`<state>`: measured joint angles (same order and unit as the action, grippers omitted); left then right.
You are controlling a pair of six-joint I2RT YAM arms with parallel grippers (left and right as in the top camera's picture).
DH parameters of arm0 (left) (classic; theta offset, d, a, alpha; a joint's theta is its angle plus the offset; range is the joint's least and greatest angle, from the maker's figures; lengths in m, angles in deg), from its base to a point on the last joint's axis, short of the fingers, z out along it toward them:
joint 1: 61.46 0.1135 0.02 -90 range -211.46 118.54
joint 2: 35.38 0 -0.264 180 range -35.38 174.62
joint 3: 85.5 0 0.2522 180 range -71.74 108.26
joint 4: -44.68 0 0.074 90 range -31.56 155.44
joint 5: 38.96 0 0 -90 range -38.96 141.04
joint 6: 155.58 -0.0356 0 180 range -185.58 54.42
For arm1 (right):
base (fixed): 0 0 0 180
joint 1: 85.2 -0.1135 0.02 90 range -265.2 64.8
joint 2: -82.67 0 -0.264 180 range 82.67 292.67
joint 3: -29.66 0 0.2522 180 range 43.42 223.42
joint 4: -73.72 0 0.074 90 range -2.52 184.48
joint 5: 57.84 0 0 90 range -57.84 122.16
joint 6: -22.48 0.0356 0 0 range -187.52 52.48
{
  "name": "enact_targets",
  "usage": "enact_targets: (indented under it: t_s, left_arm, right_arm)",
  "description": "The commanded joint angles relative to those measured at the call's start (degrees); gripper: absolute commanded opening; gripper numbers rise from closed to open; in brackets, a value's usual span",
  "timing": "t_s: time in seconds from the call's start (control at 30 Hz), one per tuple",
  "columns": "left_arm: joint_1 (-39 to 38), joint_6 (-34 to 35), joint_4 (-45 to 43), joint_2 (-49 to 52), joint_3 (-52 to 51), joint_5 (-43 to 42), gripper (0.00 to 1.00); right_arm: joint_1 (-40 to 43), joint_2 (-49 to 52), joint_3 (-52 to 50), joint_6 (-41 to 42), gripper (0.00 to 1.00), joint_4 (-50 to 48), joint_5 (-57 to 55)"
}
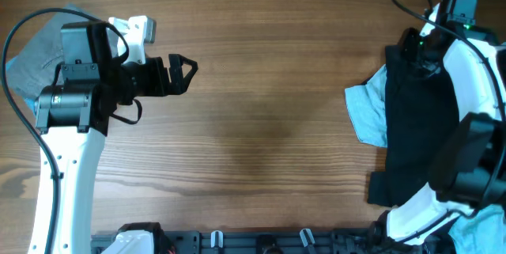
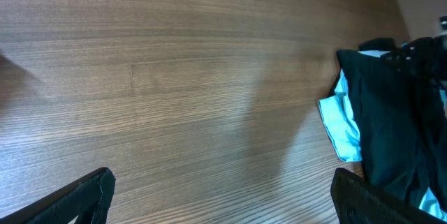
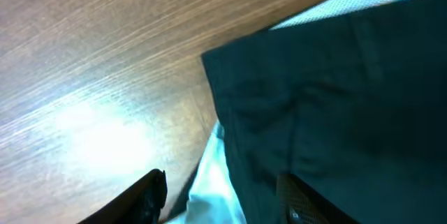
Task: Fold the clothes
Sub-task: 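Grasp the black shorts on the right pile with the right gripper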
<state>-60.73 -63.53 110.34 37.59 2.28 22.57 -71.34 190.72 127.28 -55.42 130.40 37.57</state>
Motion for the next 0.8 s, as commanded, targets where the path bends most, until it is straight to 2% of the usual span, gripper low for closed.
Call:
enact_targets:
  t_s: [0.0,0.2,0.37,0.4,0.6,0.63,0.7,0.77]
  left_arm:
    - [-0.3,0.2,0.1,0.0,1.1,-1.1,1.00]
    - [-0.3,0.2,0.1,0.0,1.2,-1.1,1.00]
    - [-0.3,0.2,0.1,0.0,1.1,-1.1,1.00]
    - [-0.3,0.2,0.1,0.0,1.1,-1.1,1.00]
    - [-0.3,0.2,0.1,0.0,1.1,-1.1,1.00]
    - [-0.3,0.2,0.1,0.0,1.1,-1.1,1.00]
    - [-0.3,0.2,0.1,0.0,1.1,-1.1,1.00]
    - [-0.3,0.2,0.1,0.0,1.2,-1.1,1.00]
  right_arm:
    - [-0.5,7.5,0.4,-0.7,0.56,-1.6,1.4]
    - [-0.5,11.9,0.4,-1.6,0.47,-2.0,-1.0]
    - [-0.5,11.9,0.4,-1.6,0.18,-0.2,-6.7]
    - [-0.5,11.9,0.4,-1.4,0.06,0.3,-8.0]
    - [0.2,9.3,1.1,0.0,0.04,1.8,-8.0]
    - [0.4,8.0,1.4,0.0,0.16,2.1,-8.0]
    - [0.7,5.5,1.6,-0.1,0.04,2.7,-8.0]
    - [0.8,4.0,1.6,-0.2,0.04,3.4,-8.0]
